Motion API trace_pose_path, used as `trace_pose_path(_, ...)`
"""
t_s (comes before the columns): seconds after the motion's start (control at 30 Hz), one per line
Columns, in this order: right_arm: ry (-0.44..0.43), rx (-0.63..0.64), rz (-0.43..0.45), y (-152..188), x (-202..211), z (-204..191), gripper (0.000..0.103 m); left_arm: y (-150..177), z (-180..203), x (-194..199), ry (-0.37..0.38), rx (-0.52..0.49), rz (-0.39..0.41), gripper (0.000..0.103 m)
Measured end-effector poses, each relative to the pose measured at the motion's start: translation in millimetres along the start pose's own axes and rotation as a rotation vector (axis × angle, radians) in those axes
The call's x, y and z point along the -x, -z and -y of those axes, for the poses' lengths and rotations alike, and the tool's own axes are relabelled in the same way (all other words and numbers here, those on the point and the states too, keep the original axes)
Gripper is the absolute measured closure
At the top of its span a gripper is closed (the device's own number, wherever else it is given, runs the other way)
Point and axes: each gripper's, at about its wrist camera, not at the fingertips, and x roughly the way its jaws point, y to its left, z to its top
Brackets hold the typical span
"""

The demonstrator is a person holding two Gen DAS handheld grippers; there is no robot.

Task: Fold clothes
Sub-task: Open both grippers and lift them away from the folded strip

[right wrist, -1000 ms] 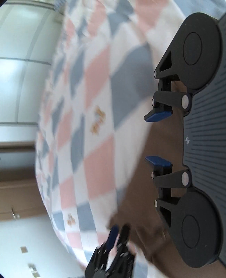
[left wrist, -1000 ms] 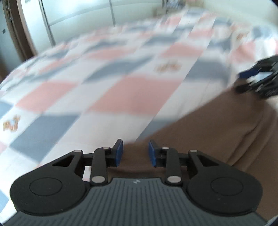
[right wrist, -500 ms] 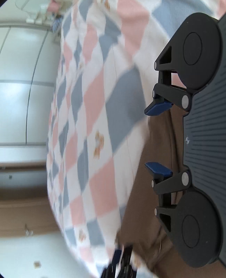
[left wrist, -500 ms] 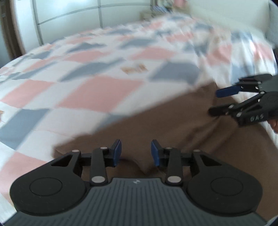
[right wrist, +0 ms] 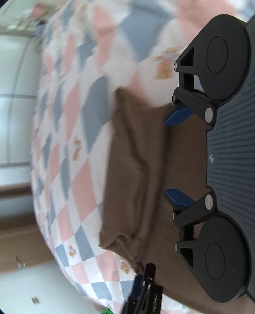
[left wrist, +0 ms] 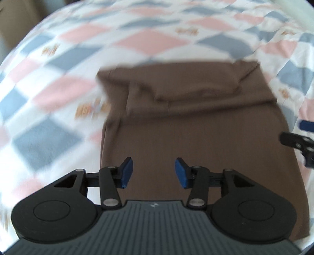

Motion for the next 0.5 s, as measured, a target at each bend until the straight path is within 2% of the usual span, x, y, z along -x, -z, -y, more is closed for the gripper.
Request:
trace_pose_path(0.1,-0.015,-0.088,-0.043,18,24,1,0.019,21,5,7,-0.045,0.027,-0.055,0.054)
trace_pose_path(0.27,-0.004,-0.168,-0.052,61,57,-3,0.019,66,6,14,-0.053,0.053,-0.097,0.055)
trace_pose_path(0.5,0.048,-0.202,-0.003,113,108,-34,0.019,134,-10,69,-0.038,0.039,-0.053,0.054)
